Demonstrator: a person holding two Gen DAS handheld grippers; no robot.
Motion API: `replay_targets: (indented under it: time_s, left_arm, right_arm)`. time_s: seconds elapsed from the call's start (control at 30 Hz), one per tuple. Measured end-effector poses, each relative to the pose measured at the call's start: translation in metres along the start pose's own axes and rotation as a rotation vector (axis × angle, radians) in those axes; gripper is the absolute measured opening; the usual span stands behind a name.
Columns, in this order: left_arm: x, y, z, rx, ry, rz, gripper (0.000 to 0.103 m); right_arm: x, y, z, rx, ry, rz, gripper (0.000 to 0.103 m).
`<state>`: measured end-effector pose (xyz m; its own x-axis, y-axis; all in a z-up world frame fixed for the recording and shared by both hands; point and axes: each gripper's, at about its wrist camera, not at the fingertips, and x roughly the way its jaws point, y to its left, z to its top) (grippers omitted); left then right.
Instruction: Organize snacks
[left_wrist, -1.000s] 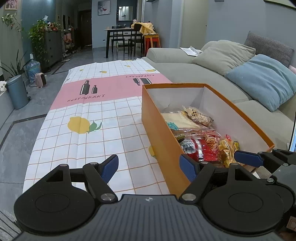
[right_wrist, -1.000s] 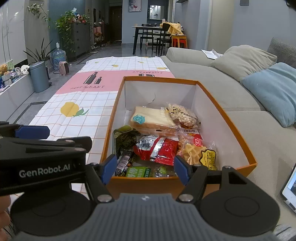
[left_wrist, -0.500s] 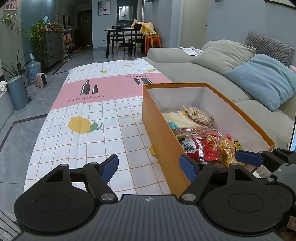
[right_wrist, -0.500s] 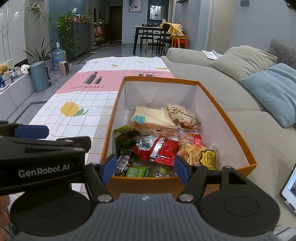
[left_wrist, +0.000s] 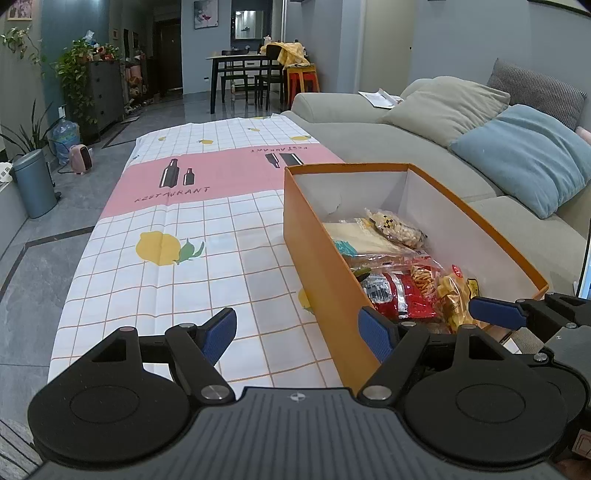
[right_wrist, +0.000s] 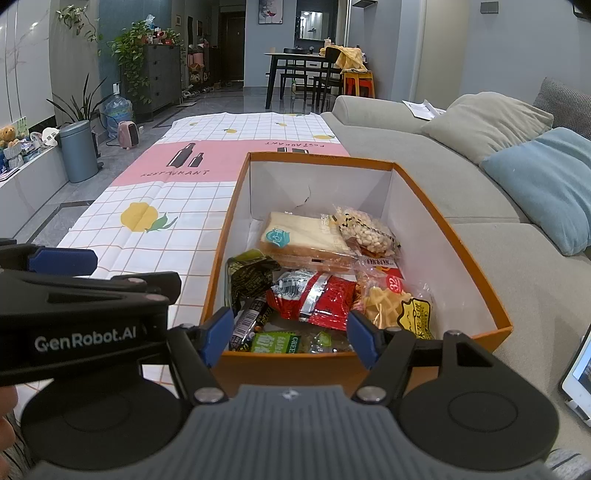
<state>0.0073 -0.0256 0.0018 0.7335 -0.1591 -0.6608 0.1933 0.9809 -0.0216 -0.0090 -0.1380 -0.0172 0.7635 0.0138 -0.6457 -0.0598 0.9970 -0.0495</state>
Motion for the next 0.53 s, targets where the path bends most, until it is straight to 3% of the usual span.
replay_targets:
  time_s: [0.53]
  left_arm:
    - [0.0021, 0.0028, -0.0010, 0.001, 0.013, -0.011, 0.088]
  right_arm:
    - [0.0000, 0.0009, 0.0004, -0.002, -0.001, -0.001, 0.067]
